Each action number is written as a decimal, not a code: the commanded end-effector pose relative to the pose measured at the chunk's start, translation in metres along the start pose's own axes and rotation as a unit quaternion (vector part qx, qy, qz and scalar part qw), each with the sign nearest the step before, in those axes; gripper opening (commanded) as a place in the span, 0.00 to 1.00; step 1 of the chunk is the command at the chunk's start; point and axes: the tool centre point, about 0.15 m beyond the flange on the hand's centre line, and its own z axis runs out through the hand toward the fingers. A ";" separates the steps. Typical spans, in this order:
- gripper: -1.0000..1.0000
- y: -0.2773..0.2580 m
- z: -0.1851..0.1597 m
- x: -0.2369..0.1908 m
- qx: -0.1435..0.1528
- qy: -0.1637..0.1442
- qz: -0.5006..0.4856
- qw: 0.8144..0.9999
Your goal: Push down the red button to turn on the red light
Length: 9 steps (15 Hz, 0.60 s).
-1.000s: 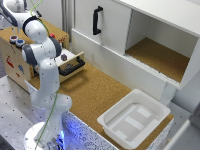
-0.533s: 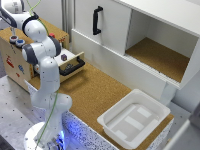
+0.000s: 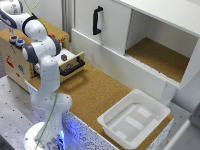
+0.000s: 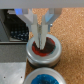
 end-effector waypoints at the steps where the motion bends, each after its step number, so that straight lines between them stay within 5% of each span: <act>1: 0.00 0.022 0.009 0.047 0.030 -0.114 0.008 0.993; 6: 0.00 0.014 -0.051 0.034 0.008 -0.077 0.042 0.996; 7: 1.00 0.017 -0.068 0.031 -0.008 -0.069 0.054 0.996; 9: 1.00 0.025 -0.090 0.023 -0.028 -0.059 0.079 0.995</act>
